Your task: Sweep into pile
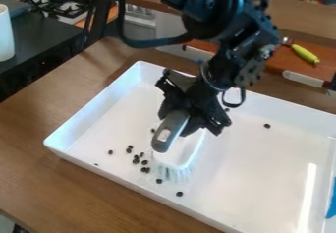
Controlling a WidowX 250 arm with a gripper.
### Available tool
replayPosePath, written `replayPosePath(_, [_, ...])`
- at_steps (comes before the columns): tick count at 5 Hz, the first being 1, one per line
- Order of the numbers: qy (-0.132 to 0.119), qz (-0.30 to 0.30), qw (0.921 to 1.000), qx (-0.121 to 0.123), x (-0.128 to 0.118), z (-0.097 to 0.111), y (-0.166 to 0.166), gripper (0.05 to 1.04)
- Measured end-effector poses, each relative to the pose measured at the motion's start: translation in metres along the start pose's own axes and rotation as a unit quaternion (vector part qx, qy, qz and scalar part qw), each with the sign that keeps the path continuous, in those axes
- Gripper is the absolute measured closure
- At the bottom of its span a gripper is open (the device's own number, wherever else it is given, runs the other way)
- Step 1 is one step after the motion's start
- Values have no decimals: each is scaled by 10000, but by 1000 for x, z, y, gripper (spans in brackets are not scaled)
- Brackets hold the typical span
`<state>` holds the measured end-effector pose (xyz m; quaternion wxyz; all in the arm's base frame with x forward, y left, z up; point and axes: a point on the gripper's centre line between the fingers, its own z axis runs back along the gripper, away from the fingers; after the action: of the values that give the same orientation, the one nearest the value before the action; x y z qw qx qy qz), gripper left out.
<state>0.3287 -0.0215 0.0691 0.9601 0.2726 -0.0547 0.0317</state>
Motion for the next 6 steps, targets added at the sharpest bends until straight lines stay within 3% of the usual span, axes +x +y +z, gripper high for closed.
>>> replayPosePath(3, [-257,82,9969,741,4,-21,36,587])
replayPosePath(4, [-269,70,9961,835,2,-22,39,587])
replayPosePath(5, [-316,172,9973,645,-2,-10,27,588])
replayPosePath(6, [-412,366,9981,259,8,17,6,588])
